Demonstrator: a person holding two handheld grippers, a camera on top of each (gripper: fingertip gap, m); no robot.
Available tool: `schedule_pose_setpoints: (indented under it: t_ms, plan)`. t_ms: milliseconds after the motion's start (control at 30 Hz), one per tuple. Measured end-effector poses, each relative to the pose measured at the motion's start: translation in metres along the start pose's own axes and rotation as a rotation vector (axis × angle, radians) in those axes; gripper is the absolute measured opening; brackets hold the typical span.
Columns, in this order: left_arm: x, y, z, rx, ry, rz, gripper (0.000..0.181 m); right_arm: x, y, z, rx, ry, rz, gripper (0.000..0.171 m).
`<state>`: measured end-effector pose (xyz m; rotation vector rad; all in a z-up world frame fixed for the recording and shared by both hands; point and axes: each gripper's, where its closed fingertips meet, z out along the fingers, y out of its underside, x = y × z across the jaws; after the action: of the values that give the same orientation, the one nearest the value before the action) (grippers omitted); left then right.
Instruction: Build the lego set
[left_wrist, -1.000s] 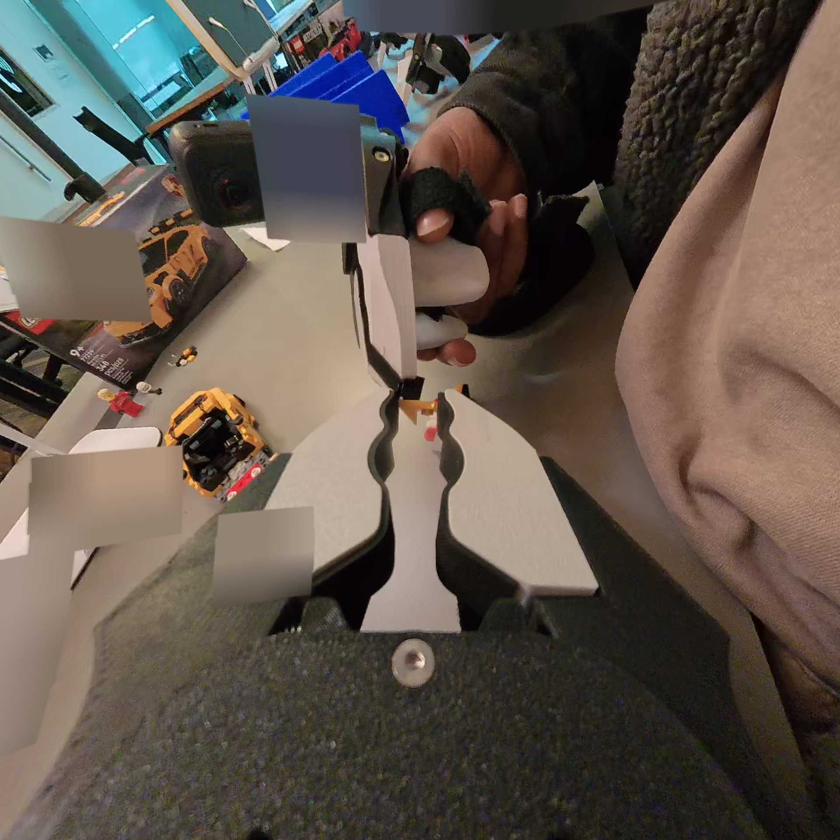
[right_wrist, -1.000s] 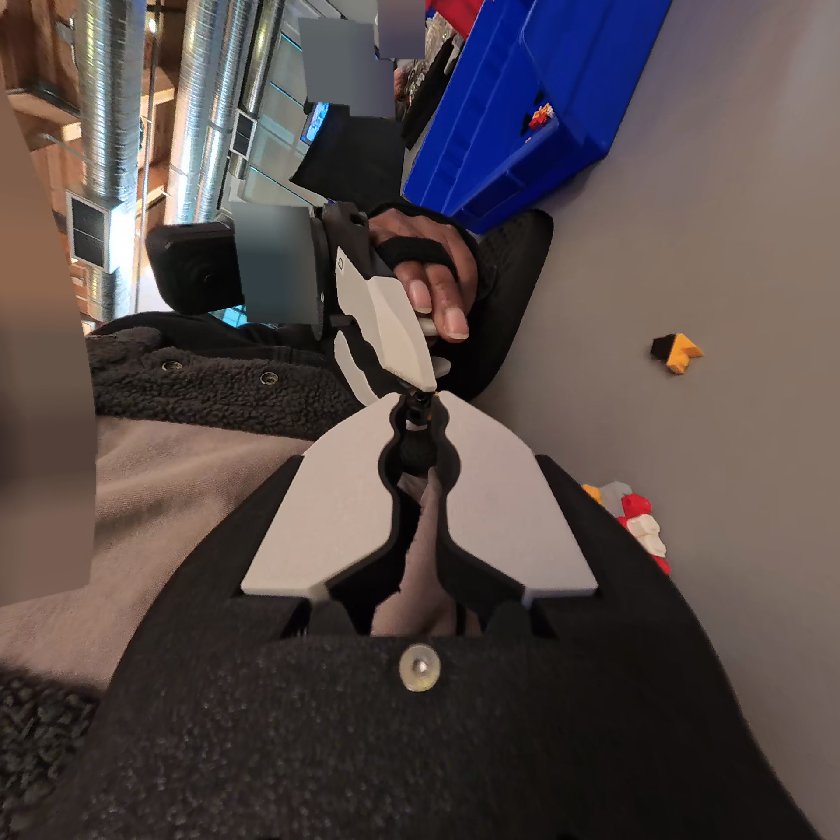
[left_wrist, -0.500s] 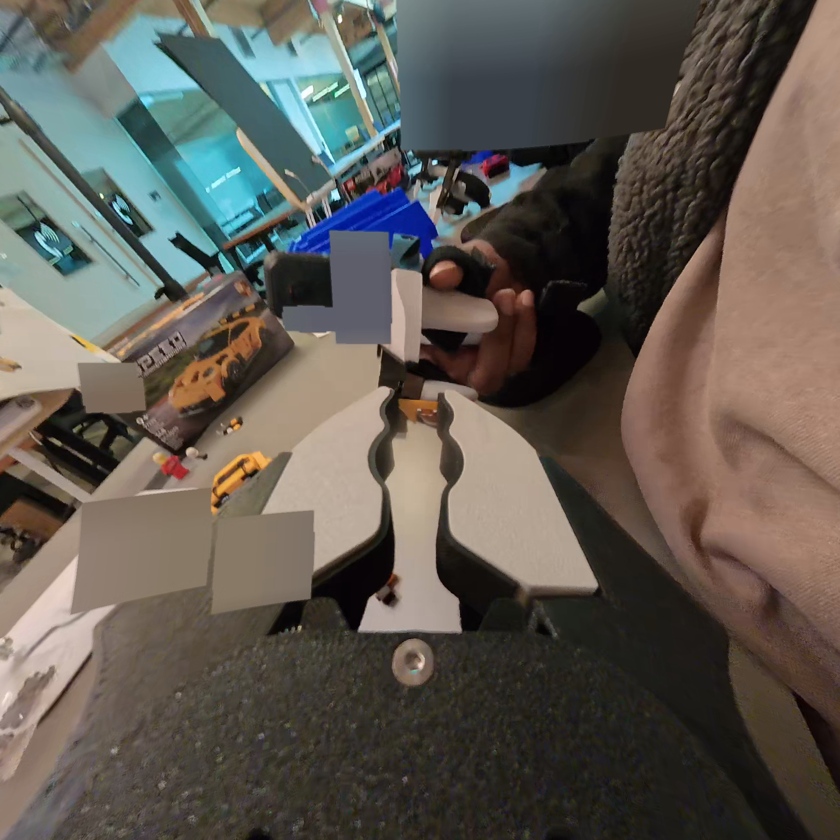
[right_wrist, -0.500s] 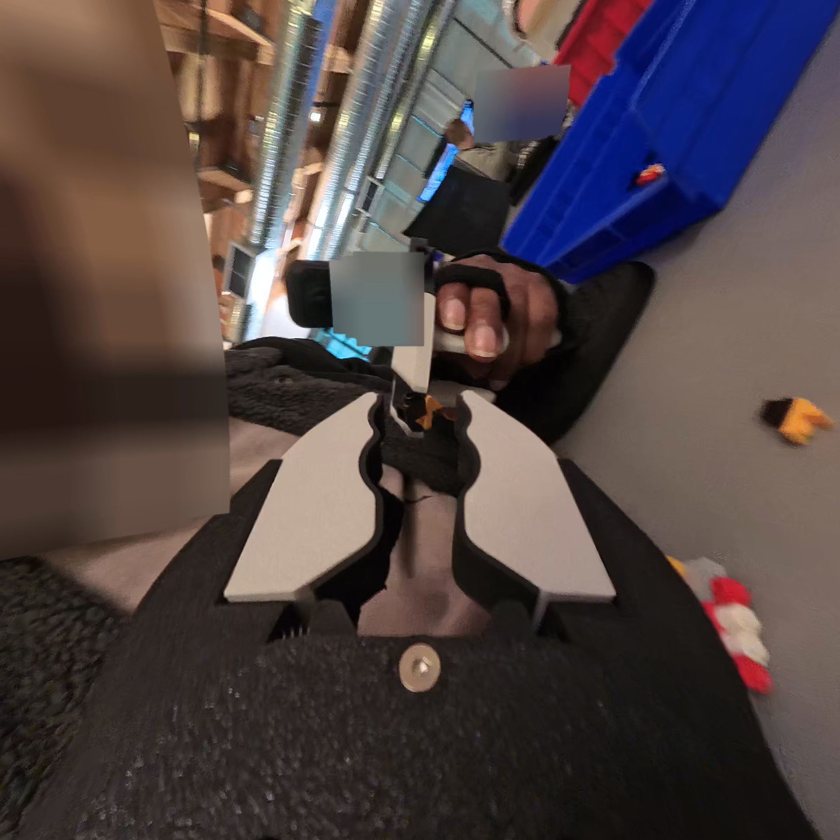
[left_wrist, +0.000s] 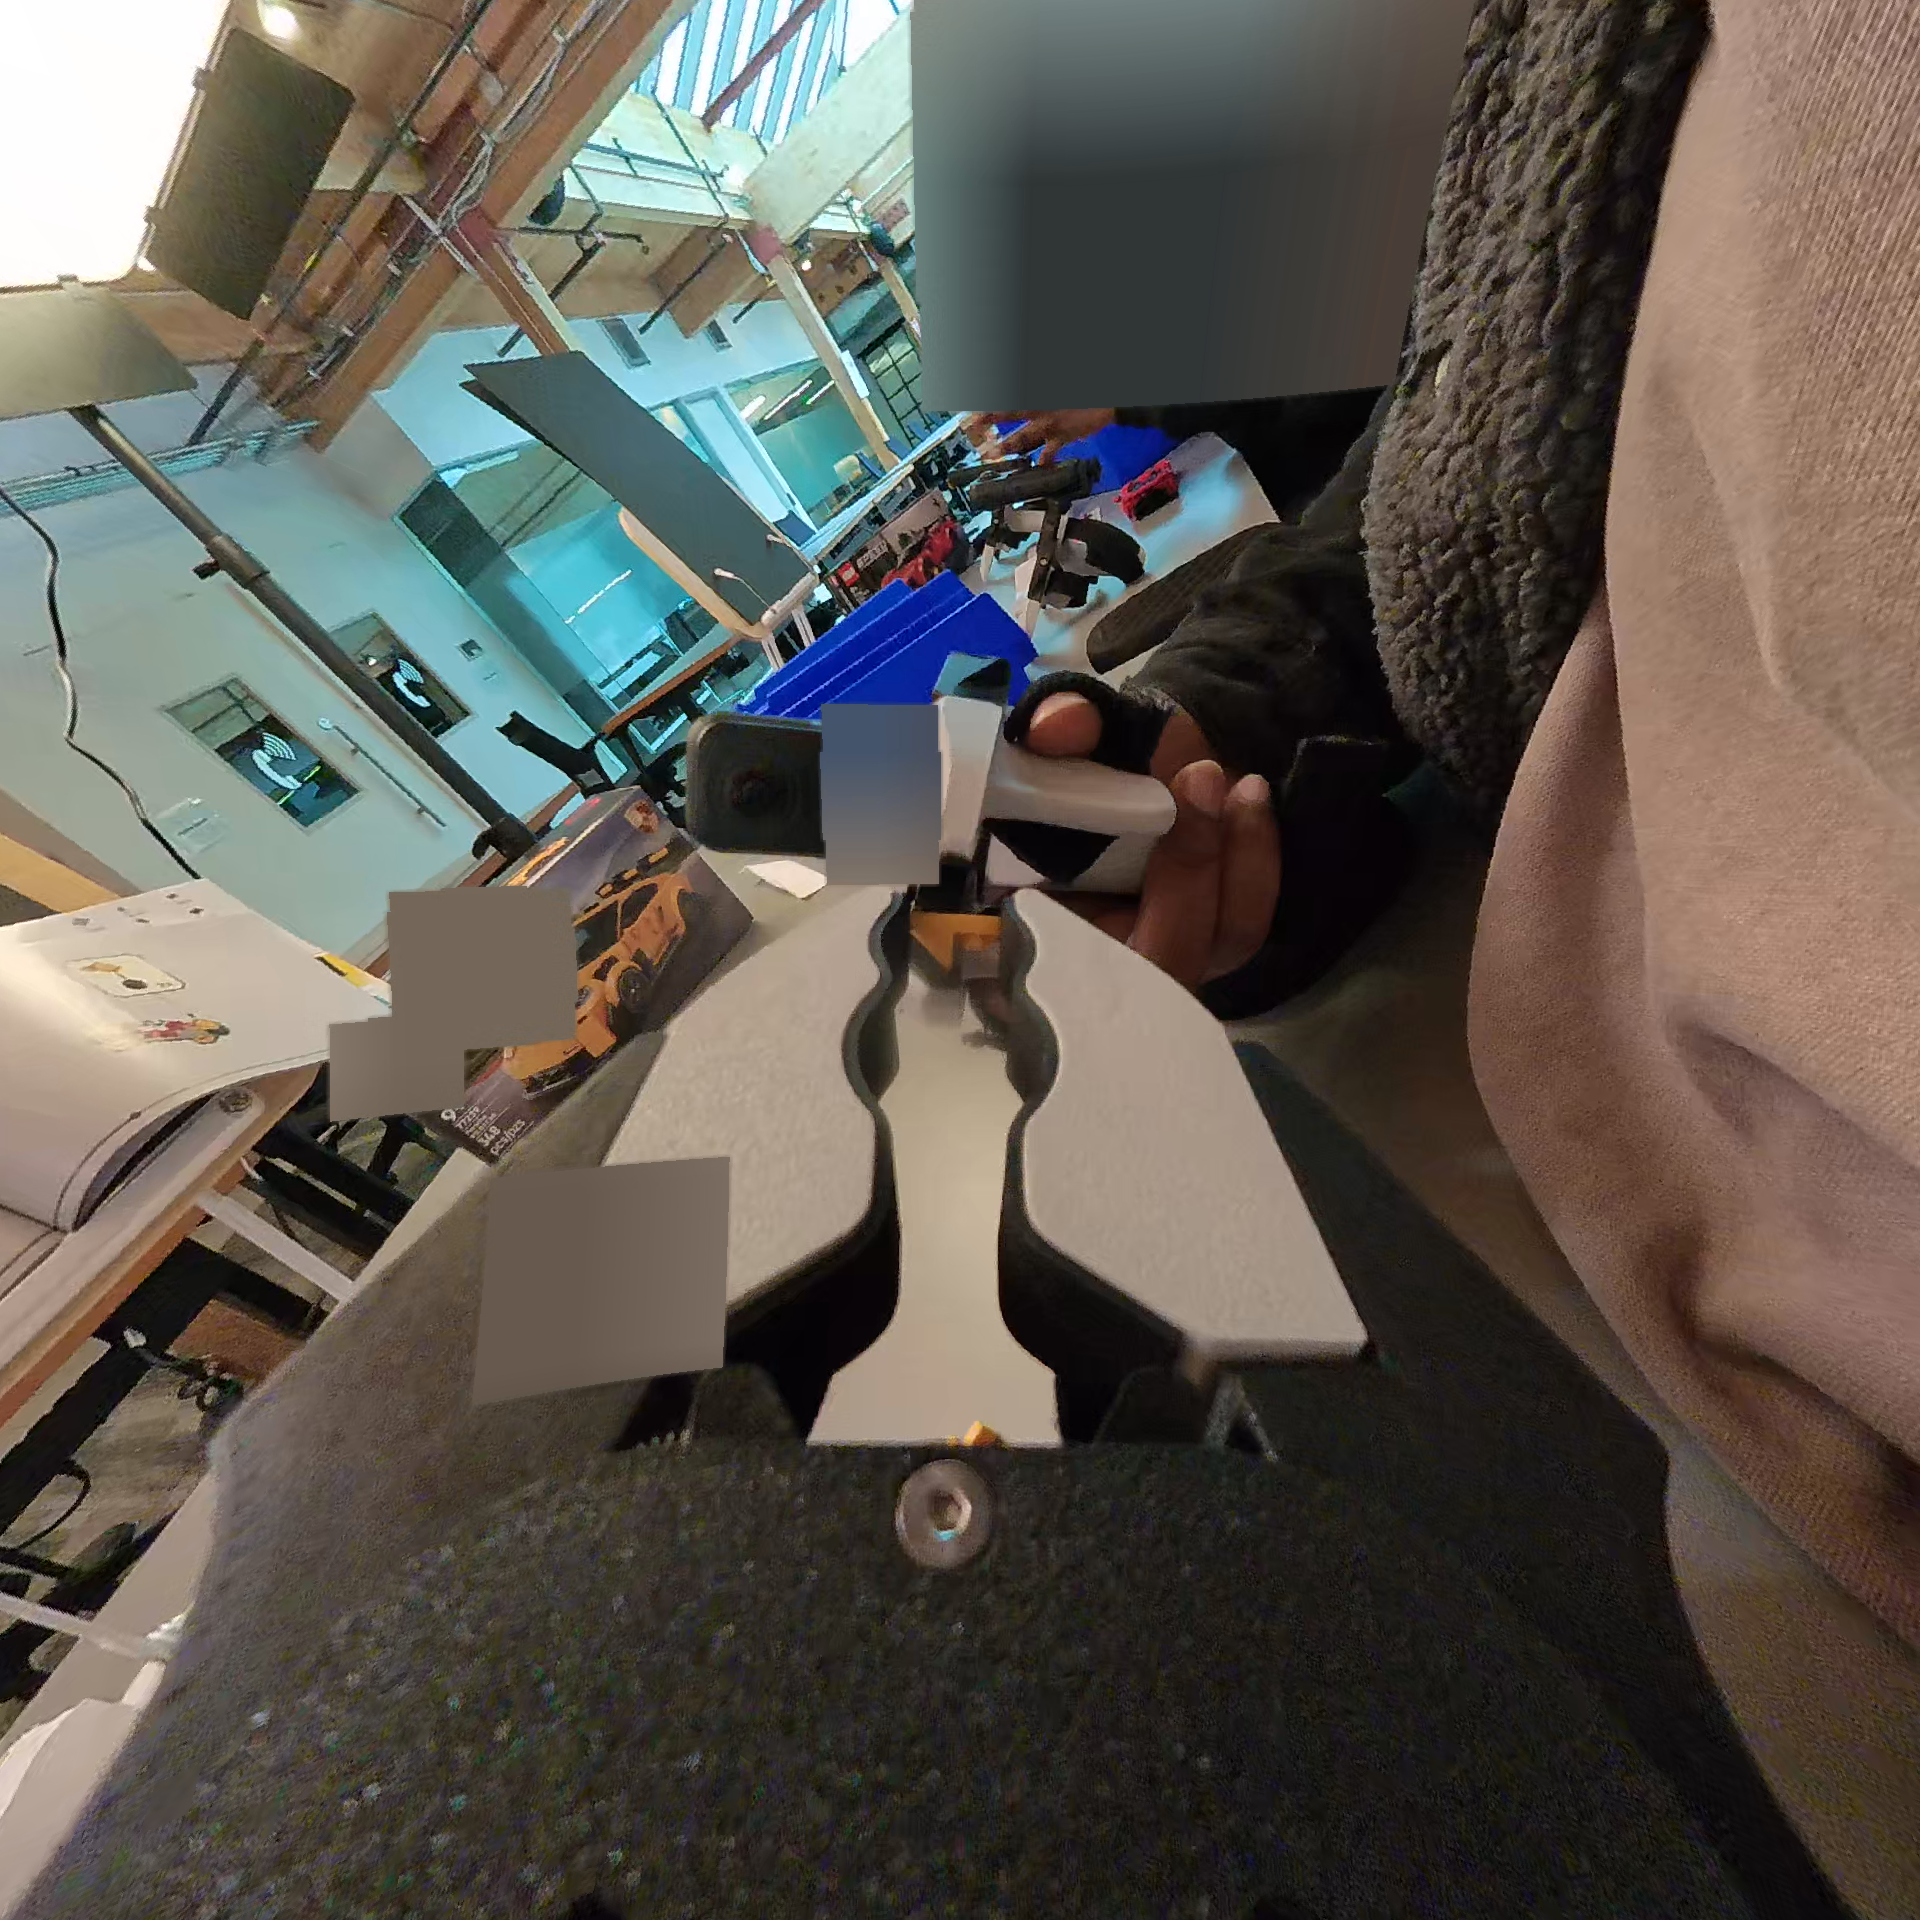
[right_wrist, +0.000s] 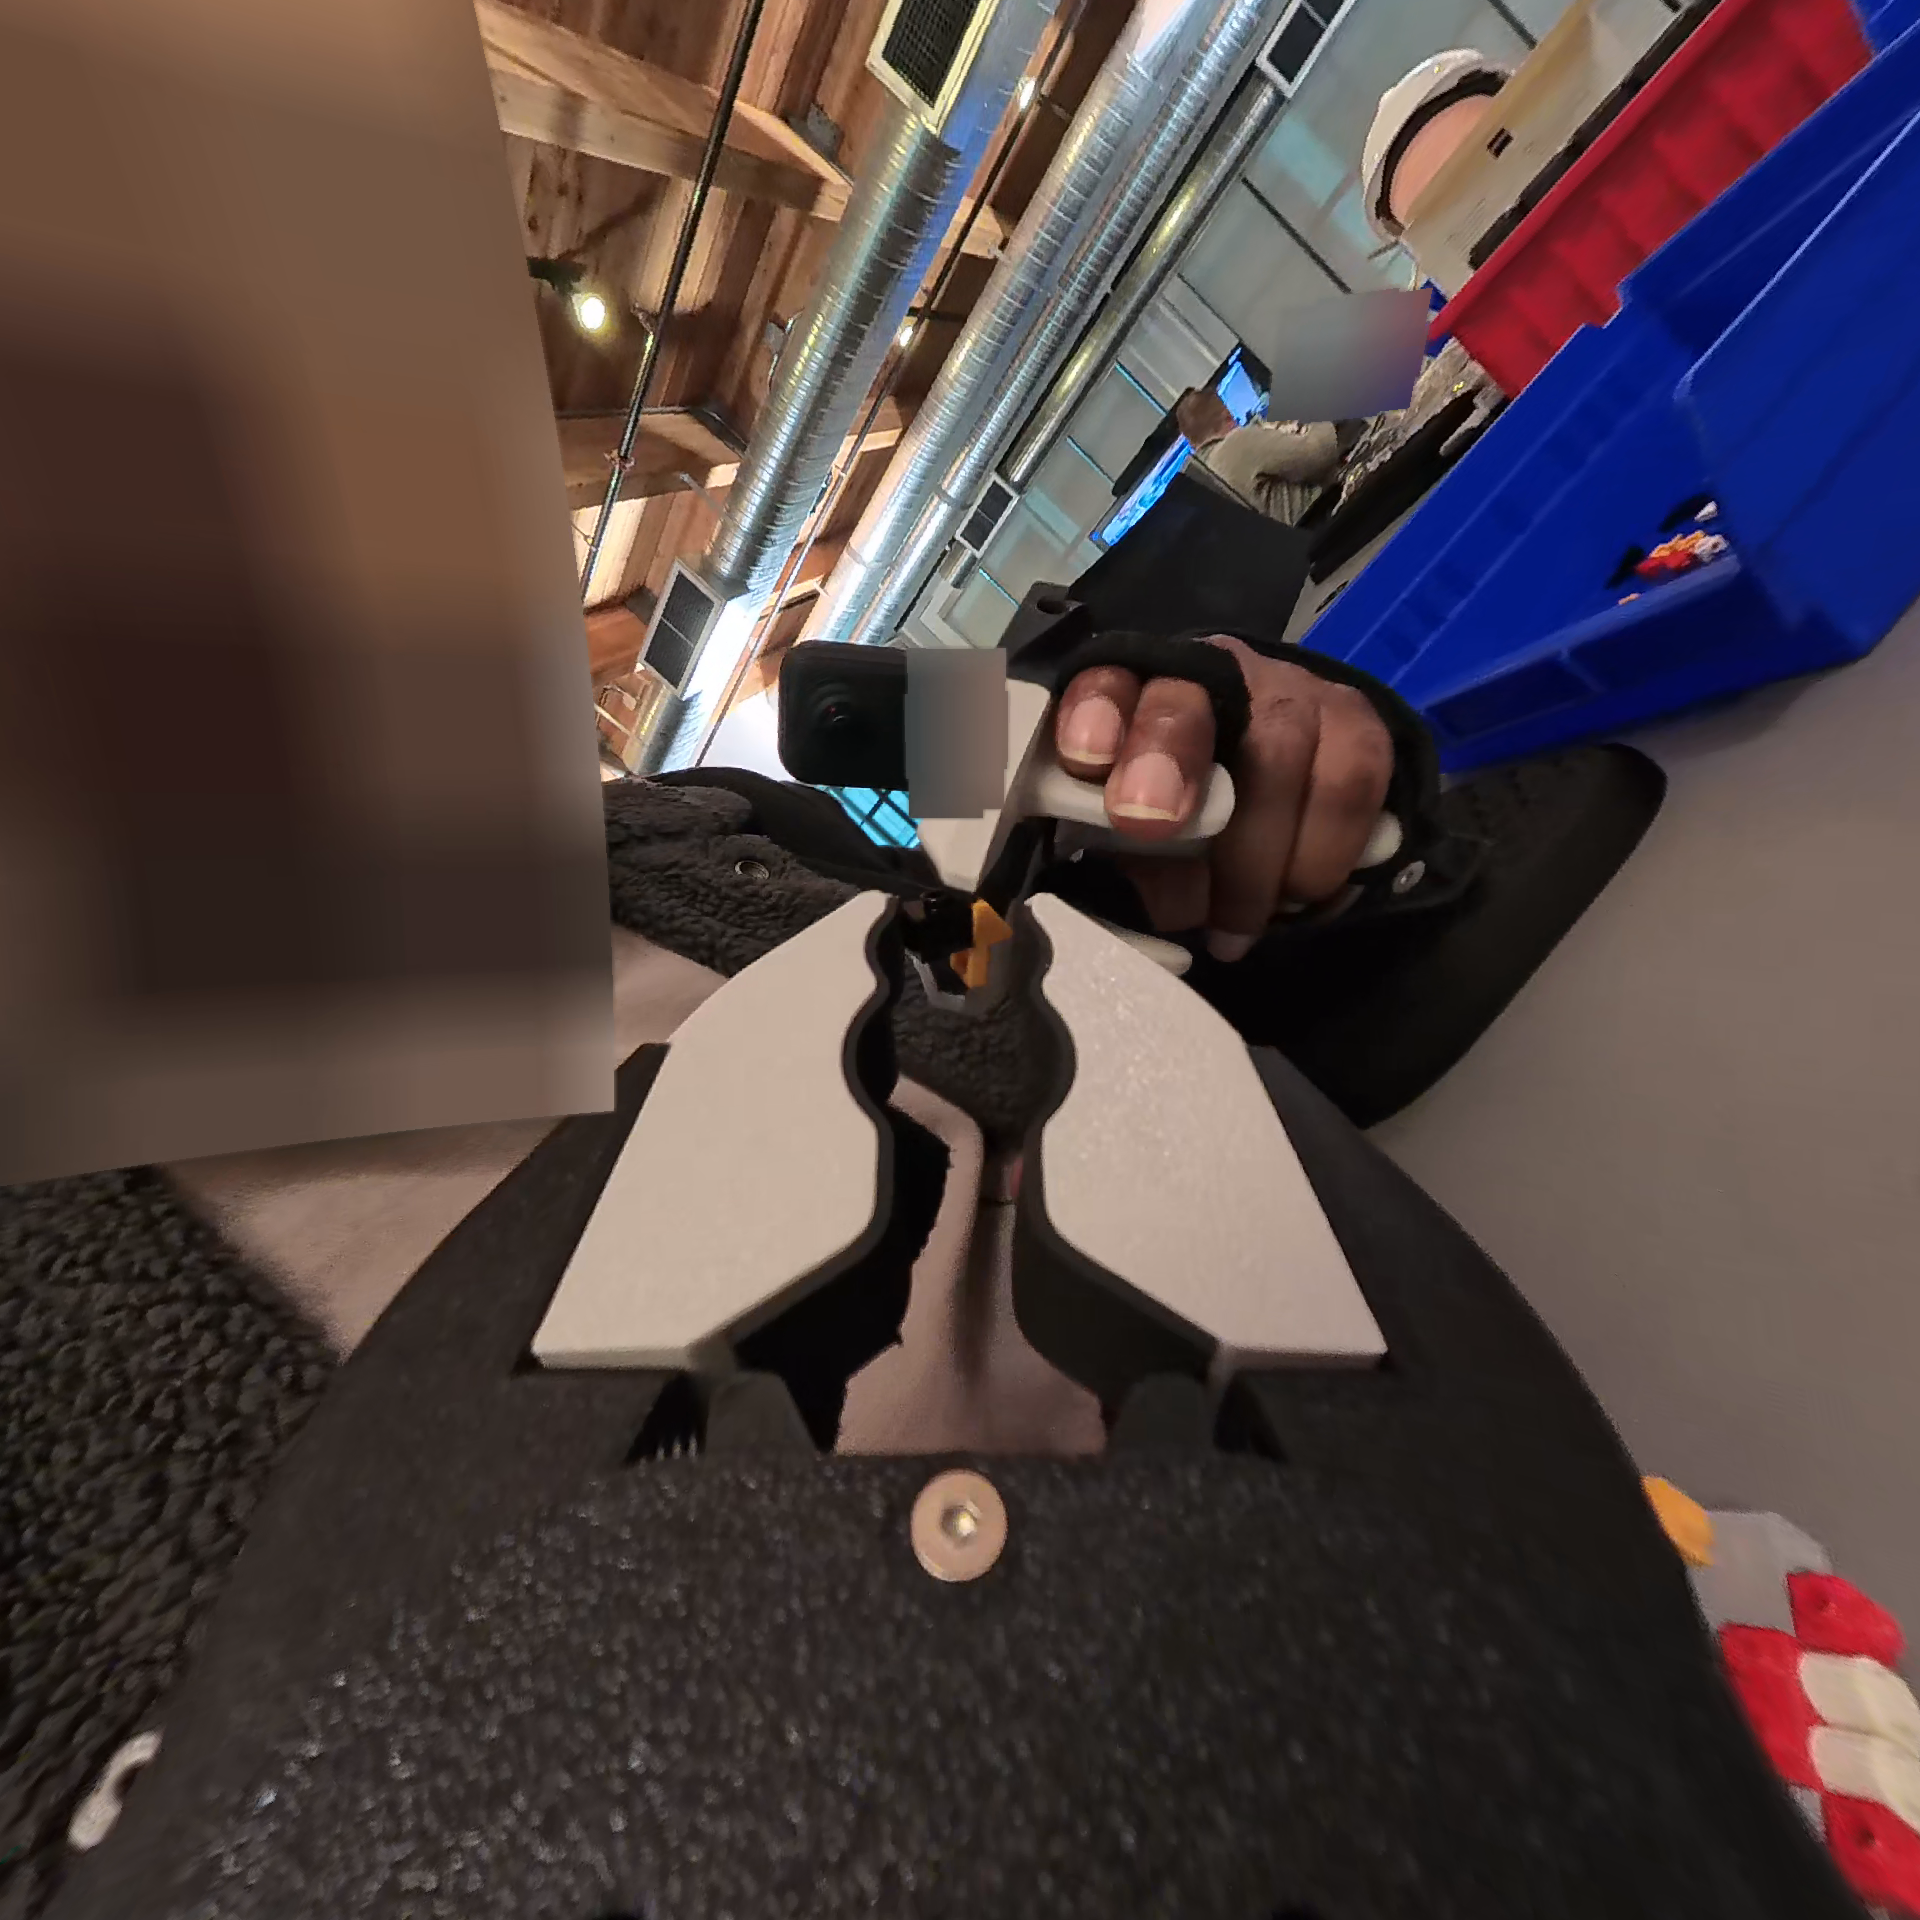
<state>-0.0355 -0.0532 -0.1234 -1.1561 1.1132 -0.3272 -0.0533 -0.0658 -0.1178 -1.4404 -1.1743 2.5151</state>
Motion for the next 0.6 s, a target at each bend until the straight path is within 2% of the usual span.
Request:
schedule_pose_setpoints:
  t_ms: [33,167,200,267,367,467,533,600]
  plan:
    - [-0.001,0.001,0.000,-0.009,-0.006,-0.007,0.016,0.001,-0.001,0.000,0.007,0.004,-0.004,0.019]
    - [-0.005,0.011,-0.007,-0.050,-0.008,-0.146,0.035,0.003,-0.006,-0.006,0.021,0.067,-0.104,0.019]
    - [-0.007,0.014,-0.009,-0.045,-0.010,-0.225,0.035,0.004,-0.007,-0.008,0.011,0.111,-0.167,0.019]
    - [-0.007,0.017,-0.012,-0.019,0.038,-0.467,0.022,0.013,-0.006,-0.011,-0.057,0.256,-0.358,0.019]
    - [-0.012,0.020,-0.010,0.033,0.119,-0.881,0.020,0.020,-0.010,-0.013,-0.157,0.448,-0.672,0.019]
    - [-0.017,0.019,-0.010,0.137,0.232,-1.218,0.027,0.023,-0.013,-0.013,-0.277,0.583,-0.971,0.019]
    - [-0.019,0.014,-0.010,0.216,0.306,-1.364,0.028,0.021,-0.013,-0.011,-0.323,0.601,-1.081,0.019]
    - [-0.015,0.013,-0.006,0.216,0.349,-1.415,0.029,0.022,-0.013,-0.010,-0.352,0.616,-1.158,0.019]
